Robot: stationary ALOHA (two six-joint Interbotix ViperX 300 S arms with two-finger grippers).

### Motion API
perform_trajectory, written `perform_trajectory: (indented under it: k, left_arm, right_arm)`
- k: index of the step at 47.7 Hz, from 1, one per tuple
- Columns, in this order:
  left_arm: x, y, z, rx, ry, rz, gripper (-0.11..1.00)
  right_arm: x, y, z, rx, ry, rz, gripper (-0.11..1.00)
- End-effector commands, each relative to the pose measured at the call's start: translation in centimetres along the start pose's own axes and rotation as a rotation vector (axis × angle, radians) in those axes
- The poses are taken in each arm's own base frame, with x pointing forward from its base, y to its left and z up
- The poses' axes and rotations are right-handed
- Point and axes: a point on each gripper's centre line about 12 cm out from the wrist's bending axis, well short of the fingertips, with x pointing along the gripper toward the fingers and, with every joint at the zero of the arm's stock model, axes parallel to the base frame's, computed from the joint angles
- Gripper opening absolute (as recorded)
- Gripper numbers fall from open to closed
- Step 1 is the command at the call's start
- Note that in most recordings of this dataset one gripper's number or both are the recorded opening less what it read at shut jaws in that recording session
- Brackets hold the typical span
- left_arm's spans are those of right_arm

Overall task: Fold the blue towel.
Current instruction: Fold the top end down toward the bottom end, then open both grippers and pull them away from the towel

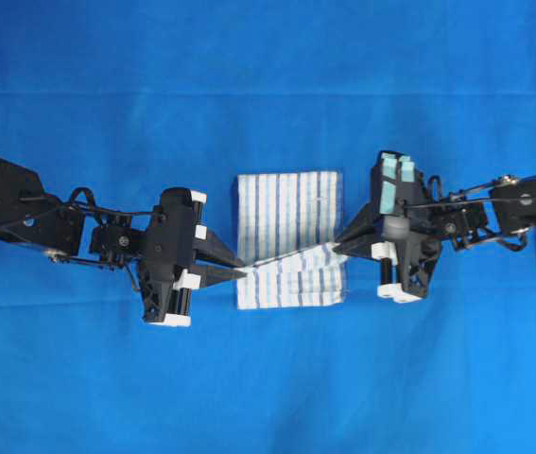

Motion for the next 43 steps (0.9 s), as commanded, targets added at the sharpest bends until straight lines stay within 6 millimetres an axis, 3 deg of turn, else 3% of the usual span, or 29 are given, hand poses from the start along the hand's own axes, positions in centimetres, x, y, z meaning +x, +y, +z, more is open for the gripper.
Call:
perform_trajectory:
  k: [1, 11, 16, 20, 26, 31, 43]
  left_arm:
    - [0.0, -0.1, 0.5, -0.001, -0.015, -0.002, 0.04]
    - [0.2, 0.0, 0.4, -0.002, -0.011, 0.0, 0.05]
    - [0.2, 0.0, 0.5, 0.0, -0.014, 0.0, 0.11]
    - [0.0, 0.1, 0.7, -0.002, -0.022, 0.002, 0.24]
    - [-0.7, 0.1, 1.5, 0.001, -0.034, 0.001, 0.56]
    - [-1.9, 0.0, 2.9, 0.003, -0.049, -0.001, 0.75]
    - [-5.8, -0.1, 5.6, 0.007, -0.09, -0.006, 0.72]
  right_arm:
    - [0.1, 0.0, 0.4, 0.012, -0.008, 0.0, 0.08]
    - [0.2, 0.1, 0.4, 0.012, -0.005, -0.001, 0.08]
    - [0.2, 0.5, 0.6, 0.004, -0.01, 0.008, 0.11]
    - [0.2, 0.8, 1.0, -0.001, -0.019, 0.015, 0.29]
    - [-0.3, 1.4, 2.1, -0.008, -0.041, 0.021, 0.58]
    - [-1.3, 1.8, 3.3, -0.014, -0.067, 0.021, 0.62]
    - [-5.7, 2.1, 6.3, -0.016, -0.148, -0.001, 0.59]
